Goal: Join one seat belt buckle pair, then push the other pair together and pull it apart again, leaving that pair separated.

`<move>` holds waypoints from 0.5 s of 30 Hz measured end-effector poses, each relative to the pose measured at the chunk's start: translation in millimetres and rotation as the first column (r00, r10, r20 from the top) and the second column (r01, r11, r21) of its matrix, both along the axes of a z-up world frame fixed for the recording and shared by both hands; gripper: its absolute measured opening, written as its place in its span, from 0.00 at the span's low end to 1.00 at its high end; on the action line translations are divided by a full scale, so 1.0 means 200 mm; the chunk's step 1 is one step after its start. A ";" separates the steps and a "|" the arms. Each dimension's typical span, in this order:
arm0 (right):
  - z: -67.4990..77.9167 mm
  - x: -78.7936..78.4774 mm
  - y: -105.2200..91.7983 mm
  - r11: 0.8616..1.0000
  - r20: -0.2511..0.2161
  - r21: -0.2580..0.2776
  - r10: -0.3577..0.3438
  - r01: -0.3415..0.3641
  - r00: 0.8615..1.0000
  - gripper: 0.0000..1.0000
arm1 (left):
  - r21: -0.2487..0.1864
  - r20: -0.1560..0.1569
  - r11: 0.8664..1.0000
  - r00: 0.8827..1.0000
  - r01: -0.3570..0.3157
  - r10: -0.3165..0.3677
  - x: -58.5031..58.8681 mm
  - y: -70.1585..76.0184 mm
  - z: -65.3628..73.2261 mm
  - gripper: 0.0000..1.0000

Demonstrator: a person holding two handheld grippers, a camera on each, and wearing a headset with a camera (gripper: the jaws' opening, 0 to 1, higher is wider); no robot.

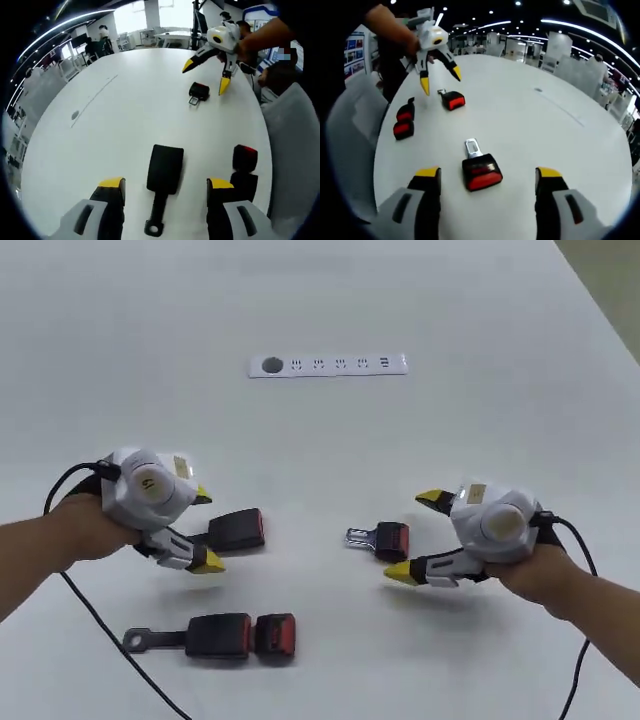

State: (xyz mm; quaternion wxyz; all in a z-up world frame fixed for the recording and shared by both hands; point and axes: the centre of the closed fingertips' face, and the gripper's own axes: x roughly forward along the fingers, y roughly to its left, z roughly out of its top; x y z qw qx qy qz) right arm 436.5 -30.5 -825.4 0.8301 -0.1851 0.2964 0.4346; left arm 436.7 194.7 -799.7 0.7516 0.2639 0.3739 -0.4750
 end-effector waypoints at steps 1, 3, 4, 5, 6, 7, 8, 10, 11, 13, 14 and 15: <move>0.02 -0.01 -0.01 1.000 0.004 0.012 -0.022 0.022 1.000 0.80 | -0.011 0.007 0.999 0.999 -0.036 0.036 0.00 0.01 0.02 0.72; 0.05 -0.01 -0.03 0.998 0.041 0.000 -0.055 0.055 0.998 0.80 | -0.037 0.020 0.996 0.996 -0.083 0.084 0.00 0.01 0.06 0.80; 0.07 -0.01 -0.03 0.998 0.063 -0.013 -0.062 0.063 0.996 0.80 | -0.074 0.016 0.988 0.990 -0.138 0.140 0.00 0.01 0.09 0.81; 0.09 -0.03 -0.02 0.998 0.078 -0.006 -0.066 0.067 0.995 0.81 | -0.119 0.014 0.975 0.982 -0.187 0.190 0.00 0.00 0.13 0.82; 0.11 -0.04 -0.02 0.997 0.081 0.005 -0.072 0.072 0.994 0.82 | -0.153 0.019 0.962 0.973 -0.226 0.232 0.00 0.00 0.16 0.82; 0.13 -0.06 -0.01 0.995 0.082 0.029 -0.093 0.090 0.992 0.82 | -0.178 0.014 0.948 0.963 -0.263 0.269 -0.01 0.01 0.18 0.83; 0.14 -0.06 -0.01 0.995 0.082 0.036 -0.097 0.094 0.992 0.82 | -0.185 0.010 0.940 0.956 -0.287 0.294 -0.03 0.02 0.19 0.84; 0.17 -0.09 0.00 0.993 0.089 0.049 -0.112 0.108 0.990 0.82 | -0.209 0.012 0.916 0.935 -0.343 0.353 -0.06 0.05 0.22 0.87; 0.18 -0.11 0.00 0.992 0.091 0.057 -0.118 0.113 0.989 0.83 | -0.232 0.011 0.902 0.926 -0.364 0.376 -0.07 0.06 0.25 0.87; 0.22 -0.14 0.01 0.988 0.090 0.093 -0.128 0.120 0.988 0.84 | -0.326 0.004 0.842 0.890 -0.429 0.455 -0.09 0.07 0.32 0.87; 0.23 -0.15 0.02 0.988 0.095 0.099 -0.128 0.119 0.987 0.84 | -0.360 -0.008 0.810 0.870 -0.463 0.493 -0.11 0.09 0.36 0.88; 0.25 -0.18 0.03 0.988 0.105 0.105 -0.125 0.114 0.987 0.85 | -0.369 -0.007 0.802 0.865 -0.469 0.502 -0.13 0.10 0.37 0.89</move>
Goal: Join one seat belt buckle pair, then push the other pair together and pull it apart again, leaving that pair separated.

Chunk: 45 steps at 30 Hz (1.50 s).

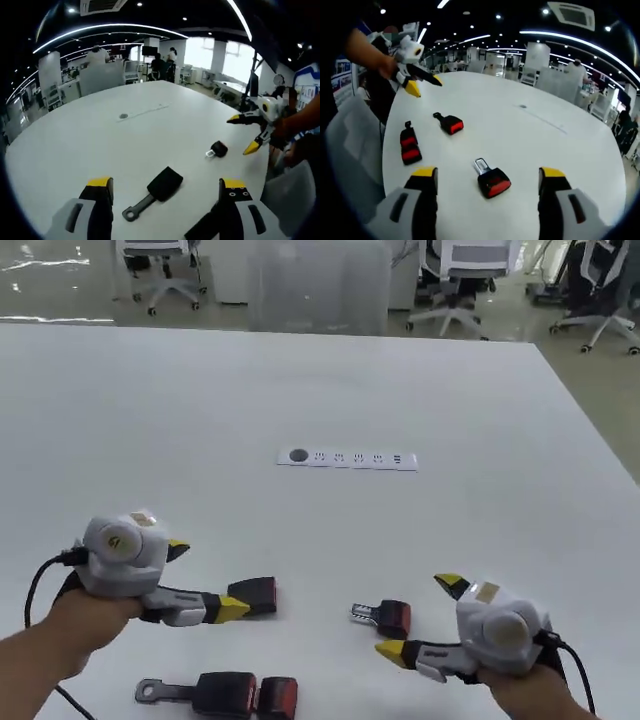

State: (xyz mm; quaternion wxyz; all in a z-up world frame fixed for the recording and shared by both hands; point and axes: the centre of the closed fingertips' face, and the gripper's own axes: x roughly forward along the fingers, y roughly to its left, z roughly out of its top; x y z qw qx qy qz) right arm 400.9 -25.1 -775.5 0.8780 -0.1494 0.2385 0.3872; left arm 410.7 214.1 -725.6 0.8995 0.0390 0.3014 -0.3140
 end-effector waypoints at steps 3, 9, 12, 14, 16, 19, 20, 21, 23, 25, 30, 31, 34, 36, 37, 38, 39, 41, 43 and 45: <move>0.02 -0.05 0.03 0.999 0.016 0.009 0.034 -0.034 0.999 0.87 | 0.025 0.016 1.000 1.000 0.008 -0.008 -0.08 0.04 0.00 0.90; 0.07 -0.18 0.08 0.999 0.030 0.022 0.036 -0.037 0.999 0.88 | 0.082 0.069 0.992 0.992 0.098 -0.104 -0.25 0.10 0.02 0.94; 0.09 -0.23 0.09 1.000 0.036 0.010 0.027 -0.027 0.999 0.87 | 0.113 0.072 0.981 0.984 0.155 -0.164 -0.32 0.13 0.02 0.96; 0.12 -0.28 0.10 1.000 0.042 0.028 0.012 -0.014 0.999 0.88 | 0.070 0.079 0.983 0.981 0.172 -0.177 -0.36 0.14 0.04 0.96; 0.13 -0.31 0.11 1.000 0.043 0.028 0.008 -0.010 0.999 0.88 | 0.076 0.083 0.979 0.978 0.187 -0.193 -0.38 0.17 0.03 0.96; 0.13 -0.37 0.13 1.000 0.037 0.013 0.006 -0.006 0.999 0.89 | 0.117 0.080 0.969 0.971 0.216 -0.226 -0.42 0.22 0.01 0.96; 0.13 -0.39 0.13 1.000 0.035 0.014 0.004 -0.005 0.999 0.89 | 0.112 0.084 0.971 0.971 0.213 -0.223 -0.43 0.24 0.01 0.96; 0.13 -0.40 0.13 1.000 0.035 0.011 0.003 -0.003 0.999 0.89 | 0.102 0.086 0.971 0.971 0.214 -0.223 -0.44 0.24 0.02 0.96; 0.13 -0.43 0.14 1.000 0.041 0.004 -0.001 0.000 0.999 0.89 | 0.095 0.085 0.969 0.968 0.227 -0.235 -0.47 0.25 0.01 0.96; 0.12 -0.46 0.14 1.000 0.036 0.001 -0.006 0.006 0.999 0.89 | 0.098 0.086 0.967 0.966 0.236 -0.245 -0.50 0.26 0.01 0.96; 0.13 -0.52 0.13 1.000 0.038 0.007 -0.026 0.026 0.999 0.89 | 0.076 0.092 0.968 0.965 0.238 -0.244 -0.53 0.25 0.02 0.98; 0.13 -0.52 0.13 1.000 0.038 0.009 -0.029 0.028 0.999 0.89 | 0.069 0.093 0.969 0.965 0.239 -0.245 -0.54 0.25 0.02 0.98; 0.14 -0.54 0.12 0.999 0.040 0.015 -0.049 0.048 0.998 0.89 | 0.061 0.091 0.971 0.967 0.232 -0.237 -0.54 0.25 0.01 0.98; 0.13 -0.54 0.11 0.998 0.039 0.018 -0.057 0.057 0.998 0.90 | 0.053 0.087 0.973 0.970 0.224 -0.228 -0.54 0.25 0.00 0.98; 0.13 -0.54 0.11 0.998 0.037 0.015 -0.060 0.059 0.998 0.89 | 0.051 0.087 0.974 0.970 0.221 -0.225 -0.55 0.25 0.00 0.98; 0.13 -0.55 0.11 0.998 0.036 0.012 -0.062 0.062 0.997 0.90 | 0.049 0.086 0.974 0.971 0.219 -0.223 -0.55 0.25 0.00 0.98; 0.13 -0.55 0.11 0.998 0.036 0.016 -0.067 0.067 0.997 0.90 | 0.042 0.088 0.975 0.972 0.217 -0.220 -0.55 0.25 0.00 0.98; 0.13 -0.54 0.11 0.997 0.034 0.021 -0.074 0.073 0.997 0.90 | 0.037 0.087 0.976 0.972 0.215 -0.217 -0.56 0.25 0.00 0.98; 0.13 -0.54 0.11 0.997 0.036 0.024 -0.076 0.076 0.996 0.90 | 0.038 0.085 0.977 0.973 0.210 -0.213 -0.55 0.26 -0.01 0.98; 0.13 -0.53 0.12 0.997 0.035 0.025 -0.080 0.080 0.996 0.89 | 0.028 0.084 0.978 0.975 0.205 -0.207 -0.56 0.25 0.00 0.98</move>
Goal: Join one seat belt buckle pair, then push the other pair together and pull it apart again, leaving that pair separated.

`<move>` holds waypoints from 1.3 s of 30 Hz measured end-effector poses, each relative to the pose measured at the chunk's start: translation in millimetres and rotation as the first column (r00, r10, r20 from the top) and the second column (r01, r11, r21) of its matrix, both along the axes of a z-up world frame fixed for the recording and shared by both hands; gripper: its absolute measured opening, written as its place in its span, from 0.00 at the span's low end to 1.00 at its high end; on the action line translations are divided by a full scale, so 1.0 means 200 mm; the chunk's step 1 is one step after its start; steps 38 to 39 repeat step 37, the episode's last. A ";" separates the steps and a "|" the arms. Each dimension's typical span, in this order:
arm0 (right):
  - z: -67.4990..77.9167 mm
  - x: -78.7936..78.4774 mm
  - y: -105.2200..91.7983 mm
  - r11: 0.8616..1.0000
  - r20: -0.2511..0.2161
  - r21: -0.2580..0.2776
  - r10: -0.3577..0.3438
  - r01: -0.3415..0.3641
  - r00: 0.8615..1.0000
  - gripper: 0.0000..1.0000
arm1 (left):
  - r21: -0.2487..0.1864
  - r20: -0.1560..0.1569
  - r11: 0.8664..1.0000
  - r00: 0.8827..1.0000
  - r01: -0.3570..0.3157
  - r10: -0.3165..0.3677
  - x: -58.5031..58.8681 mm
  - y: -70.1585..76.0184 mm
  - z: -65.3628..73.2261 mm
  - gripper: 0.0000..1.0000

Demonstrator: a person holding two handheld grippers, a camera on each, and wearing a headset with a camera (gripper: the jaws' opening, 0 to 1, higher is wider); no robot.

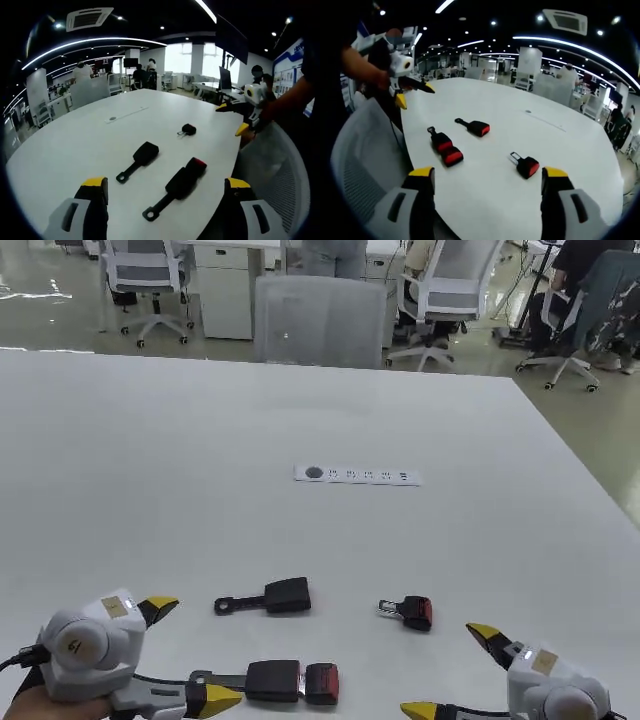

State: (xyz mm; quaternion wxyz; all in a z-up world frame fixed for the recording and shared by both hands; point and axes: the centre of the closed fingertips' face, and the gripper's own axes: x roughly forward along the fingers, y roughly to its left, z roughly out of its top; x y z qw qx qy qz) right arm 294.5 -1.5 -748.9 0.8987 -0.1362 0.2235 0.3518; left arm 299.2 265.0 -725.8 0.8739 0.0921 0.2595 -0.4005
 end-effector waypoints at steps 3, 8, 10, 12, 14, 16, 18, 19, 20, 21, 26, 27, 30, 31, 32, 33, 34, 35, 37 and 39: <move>0.00 0.00 0.02 1.000 -0.001 0.001 0.001 -0.001 1.000 0.89 | -0.004 0.003 1.000 1.000 -0.001 0.001 0.00 0.00 0.00 0.98; 0.00 0.01 0.03 1.000 -0.001 0.008 0.004 -0.004 1.000 0.90 | -0.013 0.000 1.000 1.000 -0.004 0.004 0.00 0.00 0.00 0.99; 0.00 0.01 0.04 1.000 -0.003 0.011 0.002 -0.002 1.000 0.90 | -0.018 -0.004 1.000 1.000 -0.011 0.011 0.00 0.01 0.00 0.99; 0.00 0.01 0.04 1.000 -0.004 0.013 0.000 0.000 1.000 0.90 | -0.019 -0.006 1.000 1.000 -0.014 0.013 -0.01 0.01 0.00 0.99; 0.00 0.01 0.04 1.000 -0.005 0.013 -0.002 0.002 1.000 0.90 | -0.020 -0.006 1.000 1.000 -0.014 0.014 -0.01 0.02 0.00 0.99; -0.01 0.02 0.04 1.000 -0.008 0.014 -0.005 0.005 1.000 0.90 | -0.023 -0.012 1.000 1.000 -0.016 0.015 -0.01 0.02 -0.01 0.99; -0.01 0.01 0.03 1.000 -0.011 0.011 -0.006 0.006 1.000 0.90 | -0.022 -0.016 1.000 1.000 -0.017 0.017 -0.01 0.02 -0.03 0.99; -0.01 0.01 0.03 1.000 -0.012 0.011 -0.006 0.007 1.000 0.90 | -0.022 -0.017 1.000 1.000 -0.017 0.016 -0.01 0.02 -0.03 0.99; -0.01 0.01 0.03 1.000 -0.013 0.012 -0.006 0.006 1.000 0.90 | -0.022 -0.018 1.000 1.000 -0.017 0.017 -0.01 0.03 -0.03 0.99; -0.01 0.01 0.03 1.000 -0.015 0.011 -0.006 0.006 1.000 0.90 | -0.023 -0.020 1.000 1.000 -0.018 0.018 -0.01 0.03 -0.03 0.99; -0.04 -0.01 0.02 1.000 -0.034 0.007 -0.009 0.009 0.999 0.90 | -0.023 -0.024 1.000 1.000 -0.018 0.017 -0.01 0.02 -0.04 0.99; -0.05 -0.01 0.02 1.000 -0.036 0.005 -0.008 0.008 0.999 0.90 | -0.023 -0.026 1.000 0.999 -0.019 0.018 -0.01 0.02 -0.04 0.99; -0.06 -0.02 0.01 1.000 -0.041 0.004 -0.007 0.007 0.999 0.90 | -0.025 -0.028 0.999 0.999 -0.021 0.020 -0.01 0.02 -0.04 0.98; -0.06 -0.02 0.01 1.000 -0.041 0.003 -0.006 0.007 0.999 0.90 | -0.024 -0.028 1.000 0.999 -0.020 0.019 -0.01 0.02 -0.04 0.98; -0.07 -0.02 0.01 1.000 -0.044 0.001 -0.006 0.006 0.999 0.90 | -0.023 -0.030 1.000 0.999 -0.020 0.019 -0.01 0.02 -0.05 0.98; -0.07 -0.02 0.01 1.000 -0.044 -0.003 -0.006 0.006 0.999 0.90 | -0.024 -0.031 1.000 0.999 -0.019 0.019 -0.01 0.02 -0.05 0.98; -0.07 -0.02 0.00 1.000 -0.046 -0.008 -0.005 0.005 0.999 0.90 | -0.024 -0.032 1.000 0.999 -0.019 0.018 -0.01 0.02 -0.05 0.98; -0.08 -0.02 0.00 1.000 -0.049 -0.008 -0.006 0.006 0.999 0.90 | -0.024 -0.033 1.000 0.999 -0.018 0.018 -0.02 0.02 -0.05 0.98; -0.08 -0.02 0.00 1.000 -0.050 -0.008 -0.006 0.005 0.999 0.91 | -0.024 -0.037 1.000 0.999 -0.019 0.018 -0.02 0.01 -0.05 0.98; -0.08 -0.02 0.00 1.000 -0.050 -0.008 -0.006 0.005 0.999 0.91 | -0.024 -0.037 1.000 0.999 -0.019 0.018 -0.02 0.01 -0.05 0.98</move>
